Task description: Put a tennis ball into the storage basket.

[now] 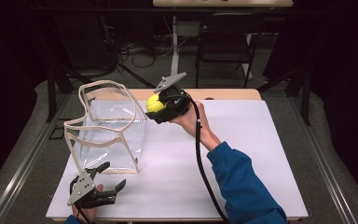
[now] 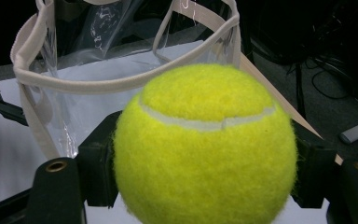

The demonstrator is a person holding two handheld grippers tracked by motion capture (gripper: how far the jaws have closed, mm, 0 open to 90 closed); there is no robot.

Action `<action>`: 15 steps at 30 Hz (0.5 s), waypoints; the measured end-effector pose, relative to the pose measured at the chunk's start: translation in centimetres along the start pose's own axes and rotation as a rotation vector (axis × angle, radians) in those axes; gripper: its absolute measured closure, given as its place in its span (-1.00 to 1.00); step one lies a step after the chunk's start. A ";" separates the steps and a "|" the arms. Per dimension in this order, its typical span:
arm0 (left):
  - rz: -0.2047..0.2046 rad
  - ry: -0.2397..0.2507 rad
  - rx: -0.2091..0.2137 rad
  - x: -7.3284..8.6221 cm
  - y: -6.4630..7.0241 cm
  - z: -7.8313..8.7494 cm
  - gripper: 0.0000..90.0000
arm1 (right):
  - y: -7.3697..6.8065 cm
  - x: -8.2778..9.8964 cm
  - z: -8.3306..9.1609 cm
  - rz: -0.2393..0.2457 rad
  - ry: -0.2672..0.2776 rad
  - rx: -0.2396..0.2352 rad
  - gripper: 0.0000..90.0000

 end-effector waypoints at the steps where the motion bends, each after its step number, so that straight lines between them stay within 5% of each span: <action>1: -0.005 0.001 0.001 -0.1 0.0 0.0 -0.65 | 0.0 -0.1 0.0 0.008 -0.015 0.007 -0.41; 15: 0.004 0.009 0.000 -0.1 -0.1 0.1 -0.65 | 0.3 -2.3 0.0 -0.002 0.003 -0.003 -0.41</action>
Point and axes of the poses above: each handheld gripper's, and its own axes: z roughly backward along the jaws, x roughly out of its underside, y roughly to its right, the point moved 10 cm from there along -z, roughly forward along the jaws, and after that the axes turned 13 degrees about -y, right-handed, at the moved point
